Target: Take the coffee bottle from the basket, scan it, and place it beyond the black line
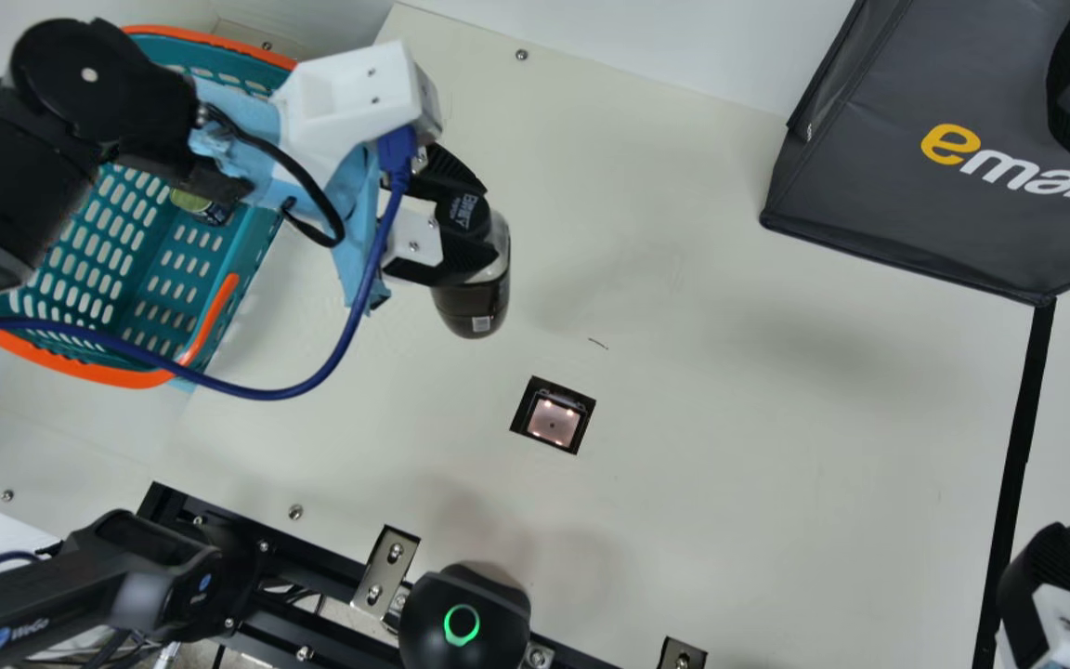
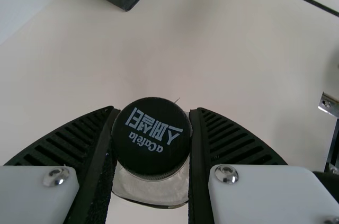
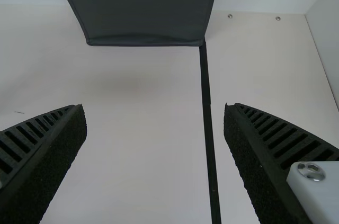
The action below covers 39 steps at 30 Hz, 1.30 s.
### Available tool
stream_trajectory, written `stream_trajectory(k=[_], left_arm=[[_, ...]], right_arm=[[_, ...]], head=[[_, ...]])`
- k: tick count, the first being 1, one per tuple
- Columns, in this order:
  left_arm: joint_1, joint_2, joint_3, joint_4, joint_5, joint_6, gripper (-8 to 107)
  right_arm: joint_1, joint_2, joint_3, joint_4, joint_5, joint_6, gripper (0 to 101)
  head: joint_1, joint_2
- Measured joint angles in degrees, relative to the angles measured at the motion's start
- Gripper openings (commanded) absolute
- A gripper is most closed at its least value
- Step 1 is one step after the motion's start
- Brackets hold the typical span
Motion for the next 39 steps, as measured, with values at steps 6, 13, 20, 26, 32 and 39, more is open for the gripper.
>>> stream_trajectory(k=[6,13,20,26,32,39], left_arm=[[-2.0,0.6,2.0,-1.9,-2.7,0.6,10],[-3.6,1.9,4.0,-3.6,-5.9,2.3,10],[-4.2,3.7,6.0,-4.9,-9.4,4.7,10],[-4.2,4.9,7.8,-6.2,-12.1,6.9,10],[-4.2,5.6,9.4,-7.9,-14.2,9.8,10],[-4.1,5.8,11.1,-9.7,-15.6,13.9,10]], right_arm=[[0.0,0.0,0.0,0.0,0.0,0.0,91],[0.0,0.0,0.0,0.0,0.0,0.0,91],[0.0,0.0,0.0,0.0,0.0,0.0,91],[0.0,0.0,0.0,0.0,0.0,0.0,91],[0.0,0.0,0.0,0.0,0.0,0.0,91],[0.0,0.0,0.0,0.0,0.0,0.0,91]], head=[[0.0,0.0],[0.0,0.0],[0.0,0.0],[0.0,0.0],[0.1,0.0],[0.0,0.0]])
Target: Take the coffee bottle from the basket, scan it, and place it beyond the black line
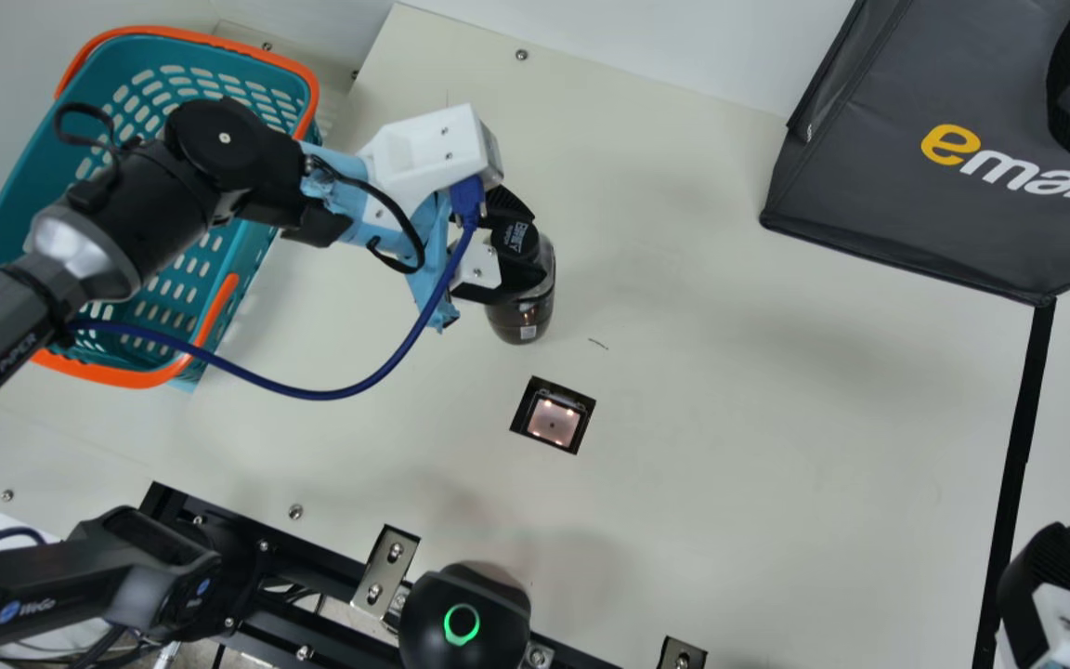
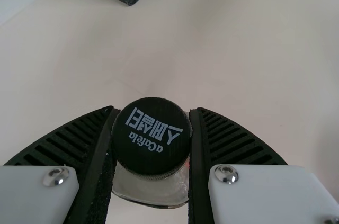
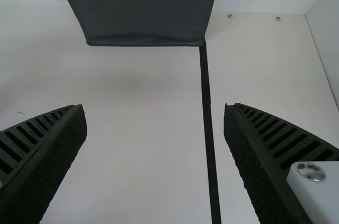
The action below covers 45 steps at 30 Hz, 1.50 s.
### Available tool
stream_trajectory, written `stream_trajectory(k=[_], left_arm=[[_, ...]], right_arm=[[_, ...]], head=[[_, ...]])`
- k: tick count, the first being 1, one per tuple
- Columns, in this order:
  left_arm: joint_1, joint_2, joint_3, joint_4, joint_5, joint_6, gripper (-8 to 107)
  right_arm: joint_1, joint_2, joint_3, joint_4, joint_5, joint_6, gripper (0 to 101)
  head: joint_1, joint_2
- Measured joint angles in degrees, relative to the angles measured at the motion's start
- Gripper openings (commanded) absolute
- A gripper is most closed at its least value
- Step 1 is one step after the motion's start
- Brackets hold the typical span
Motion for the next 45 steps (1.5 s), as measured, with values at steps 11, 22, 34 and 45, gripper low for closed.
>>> stream_trajectory(k=[11,22,34,45], left_arm=[[1.0,-0.2,2.3,-1.8,-0.5,4.5,37],[1.5,-1.2,3.5,-2.4,-0.5,5.7,74],[1.9,-2.4,3.8,-1.9,-0.8,4.8,90],[1.7,-6.4,3.2,1.5,-1.3,-3.7,90]], right_arm=[[0.0,0.0,0.0,0.0,0.0,0.0,91],[0.0,0.0,0.0,0.0,0.0,0.0,91],[0.0,0.0,0.0,0.0,0.0,0.0,91],[0.0,0.0,0.0,0.0,0.0,0.0,91]], head=[[0.0,0.0],[0.0,0.0],[0.0,0.0],[0.0,0.0]])
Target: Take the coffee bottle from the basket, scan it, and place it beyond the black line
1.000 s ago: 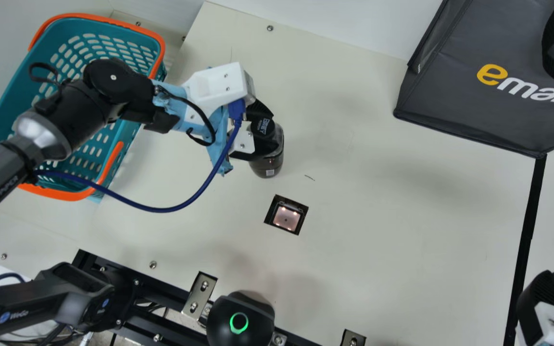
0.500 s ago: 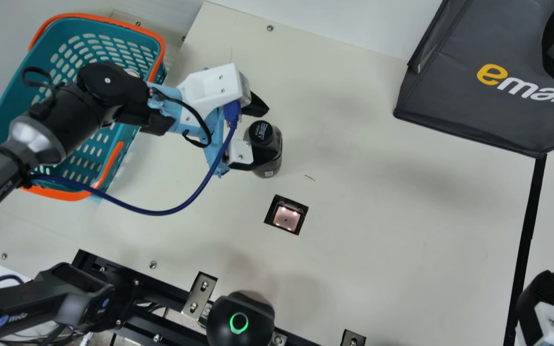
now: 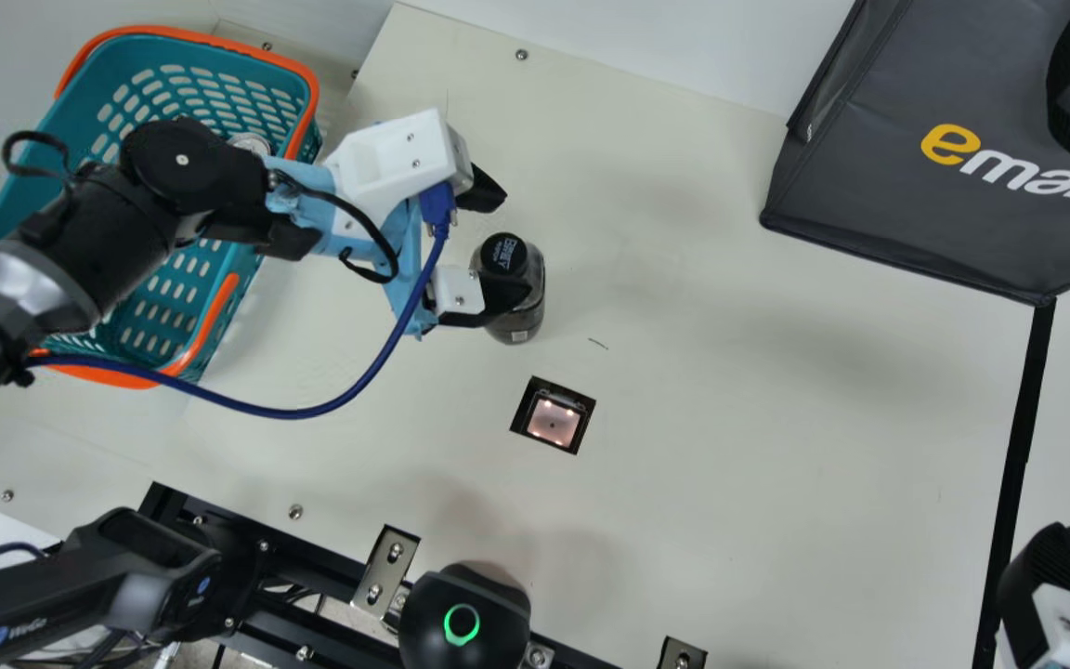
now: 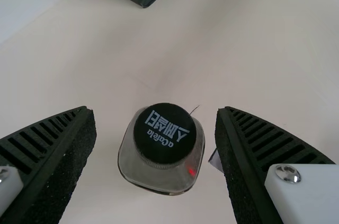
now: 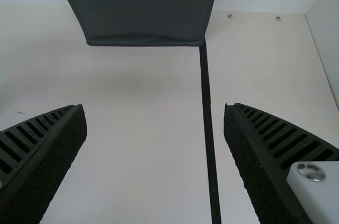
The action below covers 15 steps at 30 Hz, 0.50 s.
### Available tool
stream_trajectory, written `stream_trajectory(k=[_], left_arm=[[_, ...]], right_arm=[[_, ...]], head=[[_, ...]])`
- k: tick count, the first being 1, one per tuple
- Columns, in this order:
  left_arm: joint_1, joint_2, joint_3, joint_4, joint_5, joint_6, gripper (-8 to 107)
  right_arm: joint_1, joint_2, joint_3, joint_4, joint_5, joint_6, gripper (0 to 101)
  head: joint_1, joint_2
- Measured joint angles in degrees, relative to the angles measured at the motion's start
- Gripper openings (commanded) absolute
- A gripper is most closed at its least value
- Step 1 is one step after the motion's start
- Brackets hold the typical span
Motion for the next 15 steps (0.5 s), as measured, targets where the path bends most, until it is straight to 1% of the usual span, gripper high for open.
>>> stream_trajectory(k=[10,15], left_arm=[[-0.6,-4.7,-2.7,5.8,1.7,-11.8,90],[0.4,-6.3,-4.3,7.5,2.5,-17.0,90]], right_arm=[[0.0,0.0,0.0,0.0,0.0,0.0,91],[0.0,0.0,0.0,0.0,0.0,0.0,91]], head=[[0.0,0.0],[0.0,0.0]])
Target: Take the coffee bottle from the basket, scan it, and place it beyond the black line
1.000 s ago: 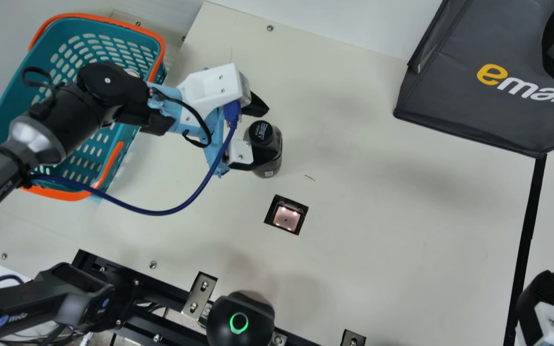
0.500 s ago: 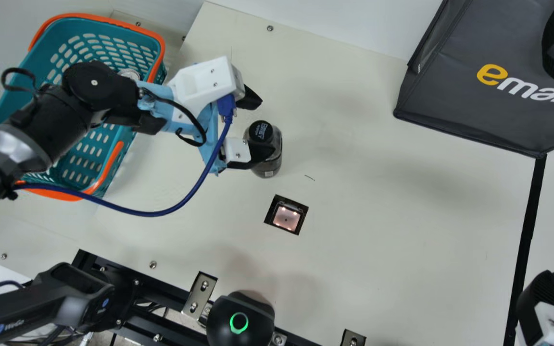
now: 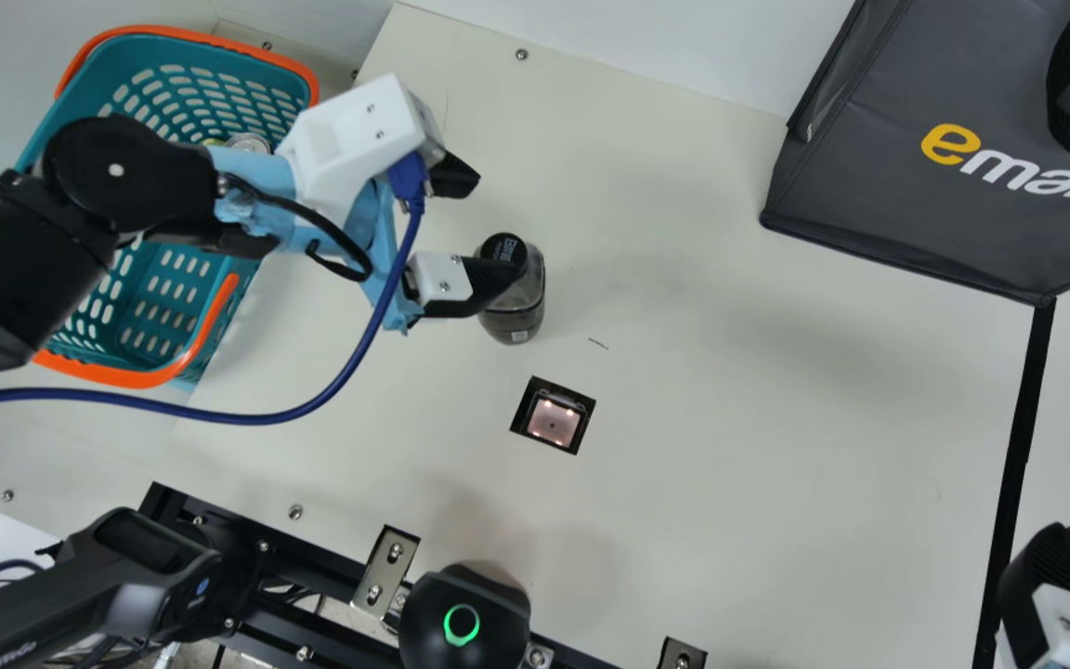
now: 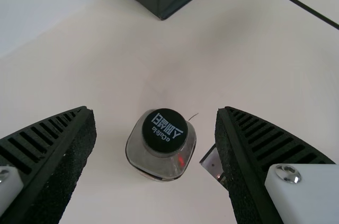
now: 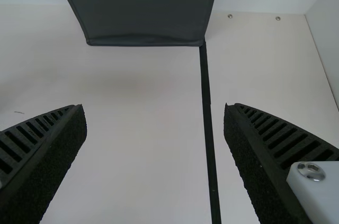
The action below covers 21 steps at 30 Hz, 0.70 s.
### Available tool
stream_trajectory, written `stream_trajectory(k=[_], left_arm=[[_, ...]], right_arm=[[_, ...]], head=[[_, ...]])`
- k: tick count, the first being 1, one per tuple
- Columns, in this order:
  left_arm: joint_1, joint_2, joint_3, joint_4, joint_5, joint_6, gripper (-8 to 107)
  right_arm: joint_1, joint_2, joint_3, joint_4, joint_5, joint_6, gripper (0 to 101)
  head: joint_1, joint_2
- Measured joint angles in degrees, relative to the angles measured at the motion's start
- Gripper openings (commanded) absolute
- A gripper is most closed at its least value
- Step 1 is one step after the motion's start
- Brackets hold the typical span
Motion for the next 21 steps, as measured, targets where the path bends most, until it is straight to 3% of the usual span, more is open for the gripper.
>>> stream_trajectory(k=[21], left_arm=[[10.6,-3.8,-2.7,1.0,3.8,-3.0,90]], right_arm=[[0.0,0.0,0.0,0.0,0.0,0.0,91]], head=[[0.0,0.0]])
